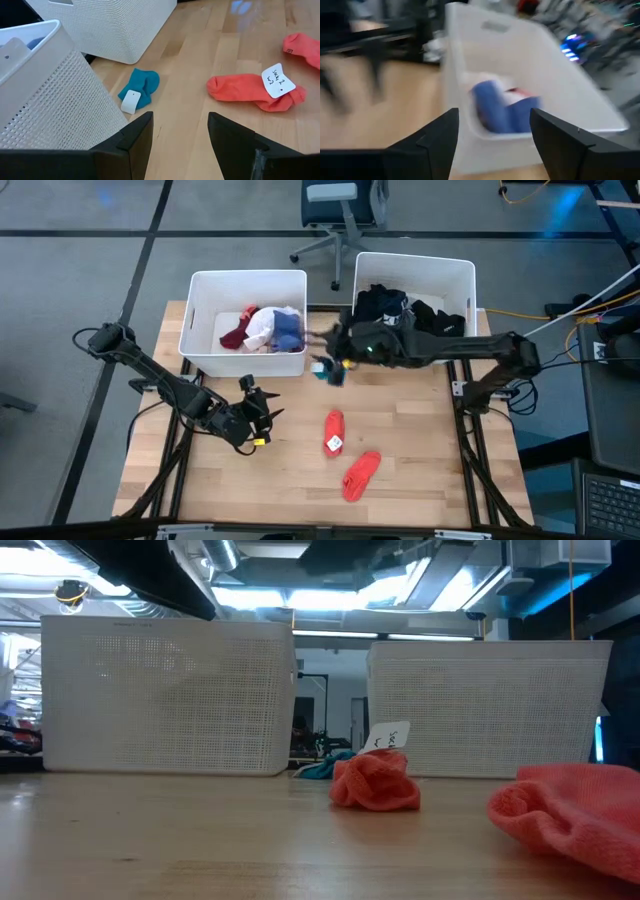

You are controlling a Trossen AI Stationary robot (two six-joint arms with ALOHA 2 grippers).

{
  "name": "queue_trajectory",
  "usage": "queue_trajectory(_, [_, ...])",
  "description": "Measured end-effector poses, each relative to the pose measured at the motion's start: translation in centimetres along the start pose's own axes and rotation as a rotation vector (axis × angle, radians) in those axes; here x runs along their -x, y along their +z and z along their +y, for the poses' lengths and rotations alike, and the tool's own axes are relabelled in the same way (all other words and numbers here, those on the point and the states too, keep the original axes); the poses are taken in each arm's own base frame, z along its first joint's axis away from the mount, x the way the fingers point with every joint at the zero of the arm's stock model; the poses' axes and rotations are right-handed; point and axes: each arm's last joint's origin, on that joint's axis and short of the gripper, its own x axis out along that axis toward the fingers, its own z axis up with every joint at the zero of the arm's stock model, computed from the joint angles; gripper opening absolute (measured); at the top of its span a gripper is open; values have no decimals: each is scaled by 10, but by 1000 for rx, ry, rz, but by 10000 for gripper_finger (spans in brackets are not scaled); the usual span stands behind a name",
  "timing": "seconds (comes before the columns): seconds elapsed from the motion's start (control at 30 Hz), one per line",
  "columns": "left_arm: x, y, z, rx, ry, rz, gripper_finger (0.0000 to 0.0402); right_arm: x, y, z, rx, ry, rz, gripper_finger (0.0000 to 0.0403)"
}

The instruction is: Sort clothes

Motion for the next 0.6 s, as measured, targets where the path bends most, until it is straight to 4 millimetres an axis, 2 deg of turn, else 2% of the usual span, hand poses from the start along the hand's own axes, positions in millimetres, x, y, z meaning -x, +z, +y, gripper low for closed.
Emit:
queue_trajectory(0.13, [0,0,0,2,0,-1,180,29,1,24,-13,154,96,245])
queue_trajectory(0.3, [0,0,0,3,-1,-1,180,46,-13,63,-15,324,272,245])
queue_trajectory(0.37, [0,0,0,4,-1,-2,180,47,-22,80,-11,360,303,245])
queue_trajectory(0.47, [0,1,0,8,-2,-5,180,46,-46,106,26,410,365,245])
queue_trajectory(0.6, [0,1,0,9,-1,-5,180,40,-76,128,12,425,369,245])
